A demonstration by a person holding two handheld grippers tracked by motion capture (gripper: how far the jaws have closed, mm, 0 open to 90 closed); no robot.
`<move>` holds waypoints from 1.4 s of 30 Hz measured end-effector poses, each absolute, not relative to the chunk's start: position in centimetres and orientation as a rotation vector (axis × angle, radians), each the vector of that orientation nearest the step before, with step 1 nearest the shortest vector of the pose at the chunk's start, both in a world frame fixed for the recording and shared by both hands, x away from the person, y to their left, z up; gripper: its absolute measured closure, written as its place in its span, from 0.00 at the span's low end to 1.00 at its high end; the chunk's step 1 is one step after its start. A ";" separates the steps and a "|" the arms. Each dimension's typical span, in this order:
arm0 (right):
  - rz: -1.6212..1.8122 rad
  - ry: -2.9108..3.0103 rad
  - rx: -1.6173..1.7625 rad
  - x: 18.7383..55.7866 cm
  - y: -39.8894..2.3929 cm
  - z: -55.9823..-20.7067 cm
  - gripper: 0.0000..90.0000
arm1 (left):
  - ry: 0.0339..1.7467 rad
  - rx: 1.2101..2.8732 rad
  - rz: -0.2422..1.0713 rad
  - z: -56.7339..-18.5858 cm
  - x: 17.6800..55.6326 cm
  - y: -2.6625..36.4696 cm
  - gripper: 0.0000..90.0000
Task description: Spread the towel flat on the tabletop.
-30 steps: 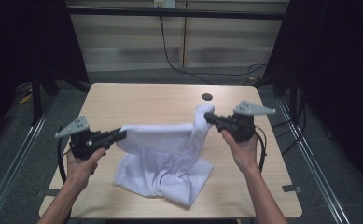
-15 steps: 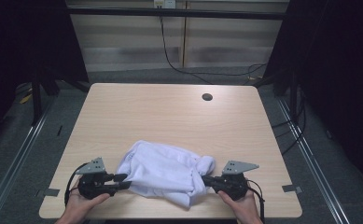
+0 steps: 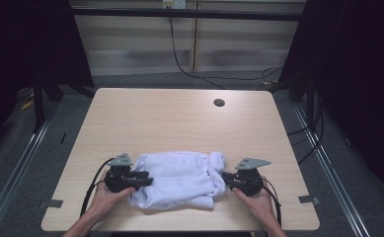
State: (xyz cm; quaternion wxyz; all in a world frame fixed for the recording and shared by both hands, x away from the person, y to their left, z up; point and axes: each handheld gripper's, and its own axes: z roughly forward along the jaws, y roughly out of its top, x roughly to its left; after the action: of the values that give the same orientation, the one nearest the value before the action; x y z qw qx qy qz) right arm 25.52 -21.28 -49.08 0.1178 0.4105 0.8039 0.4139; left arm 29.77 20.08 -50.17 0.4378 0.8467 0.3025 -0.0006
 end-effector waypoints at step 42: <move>1.106 2.222 1.358 22.9 -25.6 -48.2 0.84 | 0.807 2.032 -0.001 -49.5 33.3 20.0 0.85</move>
State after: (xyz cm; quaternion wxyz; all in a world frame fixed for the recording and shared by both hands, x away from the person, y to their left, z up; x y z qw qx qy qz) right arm 22.87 -25.59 -48.17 0.1555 0.4740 0.7758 0.3863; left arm 33.30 19.97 -49.46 0.4598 0.8254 0.3277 -0.0003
